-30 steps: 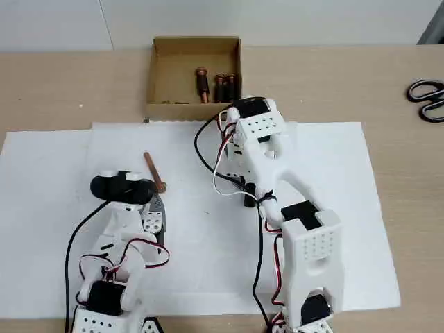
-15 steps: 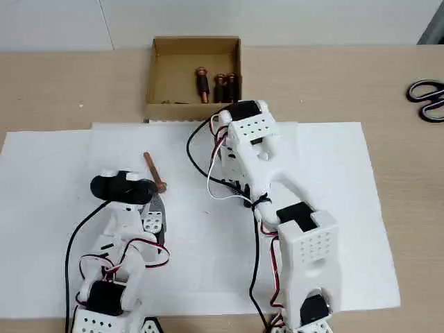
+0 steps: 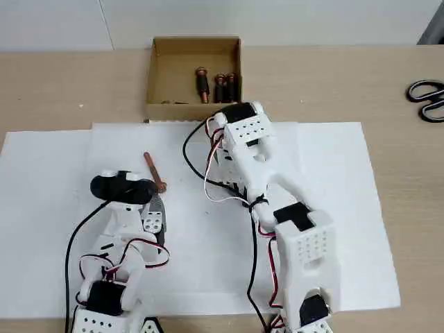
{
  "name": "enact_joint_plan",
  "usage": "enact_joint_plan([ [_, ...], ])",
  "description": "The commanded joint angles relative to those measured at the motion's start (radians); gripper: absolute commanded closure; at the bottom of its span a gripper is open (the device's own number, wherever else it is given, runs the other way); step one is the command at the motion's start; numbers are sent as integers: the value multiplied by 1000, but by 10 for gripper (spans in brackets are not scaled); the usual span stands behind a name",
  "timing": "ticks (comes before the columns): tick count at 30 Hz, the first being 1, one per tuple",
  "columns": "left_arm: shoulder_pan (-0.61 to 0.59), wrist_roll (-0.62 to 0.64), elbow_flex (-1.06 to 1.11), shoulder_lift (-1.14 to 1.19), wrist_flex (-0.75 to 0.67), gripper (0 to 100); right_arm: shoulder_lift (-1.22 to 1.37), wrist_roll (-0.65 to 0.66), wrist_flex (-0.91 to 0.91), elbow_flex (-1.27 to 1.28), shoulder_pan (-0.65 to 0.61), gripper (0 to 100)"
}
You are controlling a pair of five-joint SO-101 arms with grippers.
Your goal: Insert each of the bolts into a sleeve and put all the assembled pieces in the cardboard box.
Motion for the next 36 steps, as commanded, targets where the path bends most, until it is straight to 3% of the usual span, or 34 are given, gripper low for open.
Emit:
enact_joint_plan([
  [1,-5,6,-4,-9,6,994,10,8,16,-2,4,859],
  [6,-5,6,-4,-9,6,994,27,6,15,-2,8,869],
  [10,-5,6,-4,-9,6,994,25,9,12,-2,39,998],
  [17,-5,6,-4,-9,6,994,2,40,18,-6,67,996],
  [36,2,5,-4,-9,6,994,-763,265,18,-2,15,996],
])
